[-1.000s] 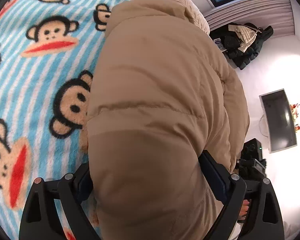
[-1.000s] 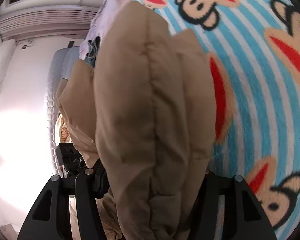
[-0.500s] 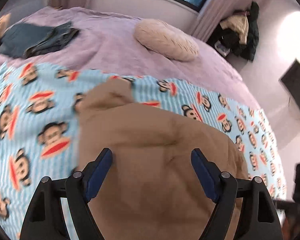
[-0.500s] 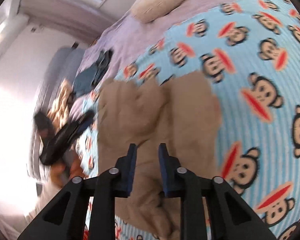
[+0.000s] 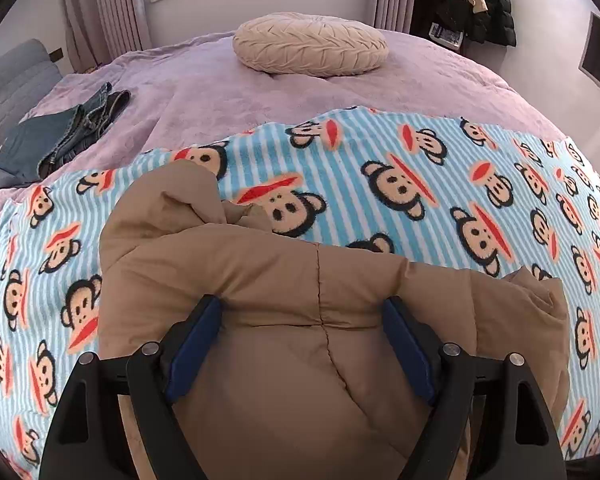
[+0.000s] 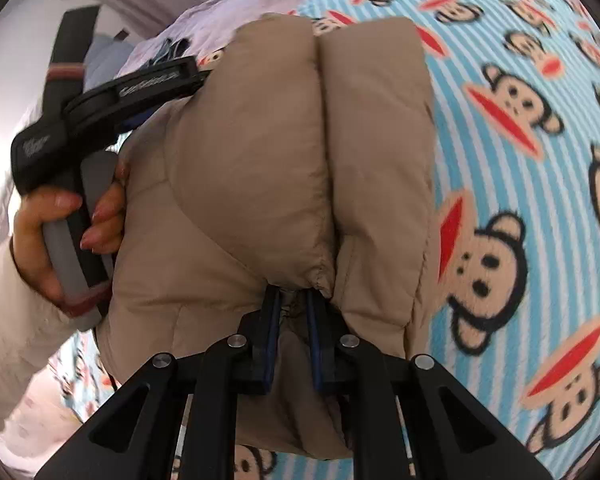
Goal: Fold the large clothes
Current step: 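Set the bundle down flat and press it with both grippers, then open both grippers and withdraw them from the folded jacket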
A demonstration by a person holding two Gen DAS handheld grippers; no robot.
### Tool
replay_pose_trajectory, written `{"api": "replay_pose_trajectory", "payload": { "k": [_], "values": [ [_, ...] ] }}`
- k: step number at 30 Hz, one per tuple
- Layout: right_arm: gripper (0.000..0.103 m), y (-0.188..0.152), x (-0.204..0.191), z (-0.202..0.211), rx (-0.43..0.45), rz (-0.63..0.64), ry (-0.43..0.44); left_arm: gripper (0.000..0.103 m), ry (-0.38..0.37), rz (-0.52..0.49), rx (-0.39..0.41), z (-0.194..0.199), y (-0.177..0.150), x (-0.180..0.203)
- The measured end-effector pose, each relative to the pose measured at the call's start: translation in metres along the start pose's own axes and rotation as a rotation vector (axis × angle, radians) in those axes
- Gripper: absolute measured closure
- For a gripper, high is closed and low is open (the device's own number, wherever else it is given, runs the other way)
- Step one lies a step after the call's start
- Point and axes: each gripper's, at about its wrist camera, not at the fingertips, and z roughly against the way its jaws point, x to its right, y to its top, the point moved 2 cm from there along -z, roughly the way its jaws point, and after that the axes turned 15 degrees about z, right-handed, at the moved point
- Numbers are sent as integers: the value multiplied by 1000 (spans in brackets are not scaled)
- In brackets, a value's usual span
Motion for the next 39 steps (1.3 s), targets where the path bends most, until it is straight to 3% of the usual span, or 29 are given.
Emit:
{"api": "replay_pose_trajectory", "payload": {
  "k": [10, 21, 32, 33, 37, 39],
  "values": [
    [85, 15, -3, 1, -60, -34, -24, 20, 35, 85, -47, 64, -8, -27],
    [84, 25, -17, 38, -88, -61, -73, 20, 69, 166, -125, 116, -52, -60],
    [84, 4, -35, 76, -98, -114, -83, 20, 82, 190, -219, 151, -97, -83],
    [81, 1, -36, 80, -99, -118, -84, 20, 86, 192, -224, 155, -102, -86],
    [55, -10, -43, 98, -82, -133, -95, 20, 92, 213, -232, 171, -115, -96],
    [55, -14, -45, 107, -72, -139, -97, 20, 93, 212, -233, 178, -121, -98]
  ]
}}
